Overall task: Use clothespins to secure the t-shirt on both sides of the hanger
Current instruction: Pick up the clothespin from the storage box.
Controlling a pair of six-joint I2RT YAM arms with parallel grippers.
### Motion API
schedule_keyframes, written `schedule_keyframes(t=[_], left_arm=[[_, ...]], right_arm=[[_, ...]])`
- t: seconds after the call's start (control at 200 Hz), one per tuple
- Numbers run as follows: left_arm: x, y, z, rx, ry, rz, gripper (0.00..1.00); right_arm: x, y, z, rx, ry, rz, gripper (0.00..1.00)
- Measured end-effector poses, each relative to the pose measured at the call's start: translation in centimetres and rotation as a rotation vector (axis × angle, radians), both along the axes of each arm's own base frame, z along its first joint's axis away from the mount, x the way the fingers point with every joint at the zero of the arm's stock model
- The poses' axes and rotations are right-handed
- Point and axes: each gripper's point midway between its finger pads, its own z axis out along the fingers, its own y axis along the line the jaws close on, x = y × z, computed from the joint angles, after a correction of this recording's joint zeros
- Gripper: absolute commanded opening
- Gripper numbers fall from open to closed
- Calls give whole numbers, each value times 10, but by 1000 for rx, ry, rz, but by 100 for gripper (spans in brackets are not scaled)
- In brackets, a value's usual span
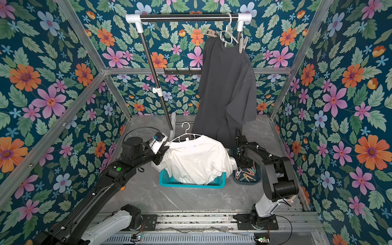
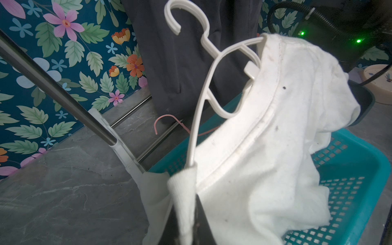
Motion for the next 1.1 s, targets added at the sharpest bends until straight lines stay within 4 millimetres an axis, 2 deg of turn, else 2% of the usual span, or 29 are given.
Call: schedule_keyframes(t=[0.135,0.335,0.5,0.675,0.87,1.1], left_arm=[[0,0,1,-1,-2,0,0],[-1,1,2,-1,-8,-1,0],[0,3,3,2,-13,14,0],[2,9,8,5,-32,52,0],[3,15,12,4,-50,87,0],[0,17,13,10,-65,82,0]], right_arm=[[12,-8,-3,-41,-6,-13,45],[32,-11,4,-56,-54,-18,44],[25,0,23,23,-133,-6,55],[15,9,34,90,-169,-1,61],[1,18,25,145,-138,-16,75],[9,19,5,119,-95,-37,77]])
